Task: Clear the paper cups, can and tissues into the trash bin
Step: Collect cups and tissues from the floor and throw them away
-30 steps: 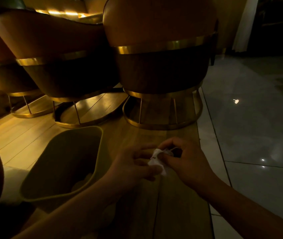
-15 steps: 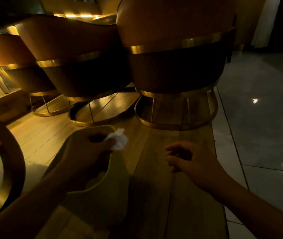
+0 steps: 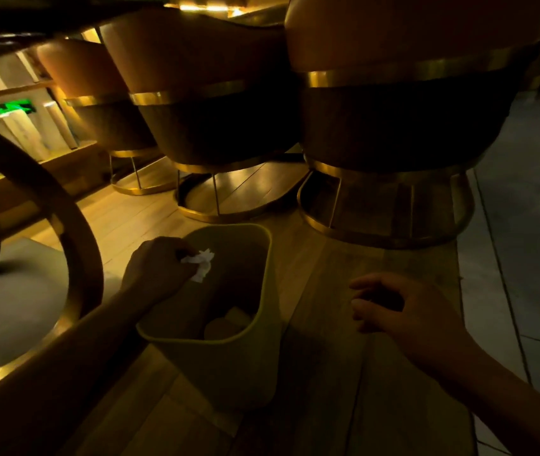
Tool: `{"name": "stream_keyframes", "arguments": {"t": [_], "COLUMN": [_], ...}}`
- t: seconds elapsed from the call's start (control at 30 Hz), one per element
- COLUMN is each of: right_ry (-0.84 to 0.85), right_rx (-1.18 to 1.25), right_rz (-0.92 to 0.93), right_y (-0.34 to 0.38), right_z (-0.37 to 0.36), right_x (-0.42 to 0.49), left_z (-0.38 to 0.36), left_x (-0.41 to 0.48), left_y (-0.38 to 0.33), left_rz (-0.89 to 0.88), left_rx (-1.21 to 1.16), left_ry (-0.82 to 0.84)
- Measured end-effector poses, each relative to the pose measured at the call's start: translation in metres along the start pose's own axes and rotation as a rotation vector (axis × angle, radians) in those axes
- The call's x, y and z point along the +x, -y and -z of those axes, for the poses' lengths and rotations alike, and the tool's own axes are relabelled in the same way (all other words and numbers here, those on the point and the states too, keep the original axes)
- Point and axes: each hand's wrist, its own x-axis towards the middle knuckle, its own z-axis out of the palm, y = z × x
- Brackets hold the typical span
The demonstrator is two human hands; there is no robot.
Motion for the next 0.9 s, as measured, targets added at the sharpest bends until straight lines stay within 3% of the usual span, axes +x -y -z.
{"name": "stream_keyframes", "arguments": {"t": [0.17,0.3,0.67,0.9], "right_ry": [0.072,0.136,0.257,0.268], "right_rx": [-0.057,-0.078,-0.273,-0.306], "right_rz": [-0.001,-0.060,-0.383,-0.490], "right_y": [0.029,0.046,0.094,0.135], "right_z": [-0.039,-0.073,-0.136,-0.148], "right_x": [0.038,0.065,0.113,0.127], "left_z": [-0.005,-0.009,0.045,0.098], "left_x": [0.001,0.003,0.015,0.014], "left_y": [0.011,0.008,-0.004,-0.011], "left_rz": [0.080,0.114,0.360,0.261], "left_rx": [-0.051,-0.076,-0.243,-0.049], "left_ry": [0.011,0.141,0.356,0.489]}}
